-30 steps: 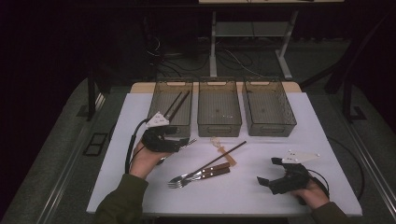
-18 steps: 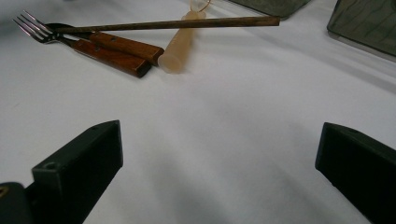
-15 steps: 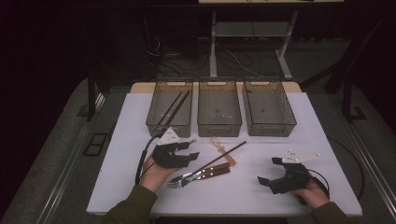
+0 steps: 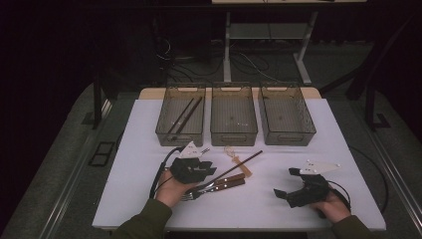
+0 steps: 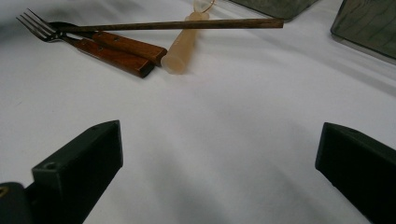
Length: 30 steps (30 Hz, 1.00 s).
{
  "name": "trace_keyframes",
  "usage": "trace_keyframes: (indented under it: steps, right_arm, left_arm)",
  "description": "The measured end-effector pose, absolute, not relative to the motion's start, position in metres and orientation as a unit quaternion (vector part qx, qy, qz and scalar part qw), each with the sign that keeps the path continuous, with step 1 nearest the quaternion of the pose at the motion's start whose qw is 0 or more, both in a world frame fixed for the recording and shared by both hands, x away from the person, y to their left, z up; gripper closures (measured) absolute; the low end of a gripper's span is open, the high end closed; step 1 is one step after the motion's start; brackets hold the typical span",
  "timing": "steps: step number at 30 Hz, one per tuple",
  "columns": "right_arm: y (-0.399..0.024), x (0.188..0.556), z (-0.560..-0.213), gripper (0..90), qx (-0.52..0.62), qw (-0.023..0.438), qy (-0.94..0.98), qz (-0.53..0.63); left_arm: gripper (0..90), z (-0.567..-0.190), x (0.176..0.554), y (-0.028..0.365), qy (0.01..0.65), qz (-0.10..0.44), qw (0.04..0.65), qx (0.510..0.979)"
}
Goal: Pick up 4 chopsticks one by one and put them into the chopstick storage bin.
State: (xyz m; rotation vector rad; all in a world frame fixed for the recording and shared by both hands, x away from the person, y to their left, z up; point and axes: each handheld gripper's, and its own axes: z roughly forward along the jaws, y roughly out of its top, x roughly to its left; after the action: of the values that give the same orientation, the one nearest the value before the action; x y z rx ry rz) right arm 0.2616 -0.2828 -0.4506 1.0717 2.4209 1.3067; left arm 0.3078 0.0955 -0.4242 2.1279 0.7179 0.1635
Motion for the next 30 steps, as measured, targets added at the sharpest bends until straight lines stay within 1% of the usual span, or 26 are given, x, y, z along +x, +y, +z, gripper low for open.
trace_keyframes:
  steps: [5,11,24,30]
  right_arm:
    - [-0.283,0.262,-0.451,0.7,0.362,0.095,0.817,0.439]
    - [-0.283,0.262,-0.451,0.7,0.360,0.095,0.818,0.439]
    - [-0.282,0.262,-0.451,0.7,0.360,0.096,0.818,0.438]
    - [-0.282,0.262,-0.451,0.7,0.360,0.095,0.818,0.438]
  left_arm:
    - [77.2,-0.430,0.308,0.086,0.273,0.057,0.415,0.866]
    - [78.7,-0.432,0.309,0.078,0.263,0.054,0.416,0.869]
    - [78.7,-0.437,0.315,0.073,0.269,0.042,0.415,0.868]
    - [76.6,-0.437,0.317,0.069,0.263,0.040,0.398,0.878]
